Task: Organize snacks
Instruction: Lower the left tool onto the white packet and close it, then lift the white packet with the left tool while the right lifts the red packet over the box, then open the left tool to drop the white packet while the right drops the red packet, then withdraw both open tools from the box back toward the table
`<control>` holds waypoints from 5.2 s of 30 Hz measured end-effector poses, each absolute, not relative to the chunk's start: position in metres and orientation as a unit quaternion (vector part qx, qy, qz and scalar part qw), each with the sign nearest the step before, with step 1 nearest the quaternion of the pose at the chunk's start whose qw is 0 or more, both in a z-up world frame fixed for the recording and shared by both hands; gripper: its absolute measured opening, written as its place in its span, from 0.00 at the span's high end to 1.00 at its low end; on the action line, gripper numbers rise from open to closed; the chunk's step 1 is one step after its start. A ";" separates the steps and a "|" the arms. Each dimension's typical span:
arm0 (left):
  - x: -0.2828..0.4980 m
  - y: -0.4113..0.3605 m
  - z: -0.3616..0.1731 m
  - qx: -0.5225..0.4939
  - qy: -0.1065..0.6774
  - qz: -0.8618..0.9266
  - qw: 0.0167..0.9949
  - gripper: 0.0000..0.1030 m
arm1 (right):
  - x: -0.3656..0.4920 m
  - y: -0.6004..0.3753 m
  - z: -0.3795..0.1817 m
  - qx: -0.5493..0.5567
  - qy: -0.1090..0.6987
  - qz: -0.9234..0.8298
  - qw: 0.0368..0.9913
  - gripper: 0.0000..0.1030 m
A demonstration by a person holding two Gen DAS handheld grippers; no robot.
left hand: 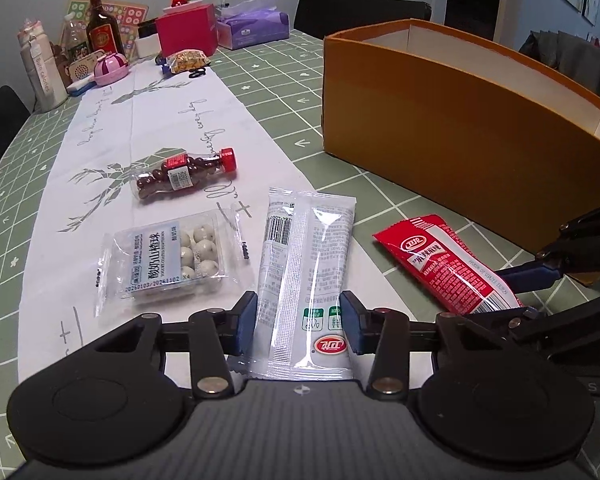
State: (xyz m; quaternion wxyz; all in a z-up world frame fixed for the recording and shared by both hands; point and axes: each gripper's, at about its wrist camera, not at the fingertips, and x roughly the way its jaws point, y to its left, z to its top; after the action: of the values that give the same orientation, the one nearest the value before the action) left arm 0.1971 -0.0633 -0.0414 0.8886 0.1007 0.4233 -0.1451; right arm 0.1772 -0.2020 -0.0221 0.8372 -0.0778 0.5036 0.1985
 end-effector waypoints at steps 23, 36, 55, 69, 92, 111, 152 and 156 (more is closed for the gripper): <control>0.191 -0.030 0.023 0.062 0.374 -0.106 0.919 0.51 | 0.176 -0.207 0.037 -0.050 0.450 0.216 0.865 0.73; 0.188 -0.025 0.069 0.056 0.347 -0.078 0.933 0.51 | 0.184 -0.224 0.089 -0.011 0.401 0.220 0.889 0.73; 0.204 -0.077 0.129 0.068 0.298 -0.108 0.946 0.51 | 0.222 -0.297 0.163 0.010 0.340 0.164 0.926 0.73; 0.232 -0.133 0.119 0.088 0.298 -0.155 0.938 0.51 | 0.241 -0.354 0.147 0.050 0.355 0.123 0.926 0.73; 0.277 -0.214 0.051 0.171 0.358 -0.221 0.891 0.51 | 0.283 -0.381 0.067 0.063 0.429 0.096 0.896 0.73; 0.285 -0.243 -0.002 0.228 0.430 -0.250 0.837 0.51 | 0.308 -0.373 0.027 0.054 0.477 0.104 0.871 0.73; 0.247 -0.133 0.095 0.190 0.376 -0.173 0.890 0.35 | 0.280 -0.309 0.098 0.027 0.414 0.116 0.902 0.61; 0.231 -0.097 0.112 0.171 0.367 -0.153 0.901 0.35 | 0.266 -0.277 0.113 0.005 0.398 0.139 0.907 0.61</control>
State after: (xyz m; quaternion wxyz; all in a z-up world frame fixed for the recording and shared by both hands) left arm 0.2308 -0.0970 0.1119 0.9012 0.1715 0.3674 -0.1532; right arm 0.2664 -0.2771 0.1131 0.9068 0.0046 0.3981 0.1387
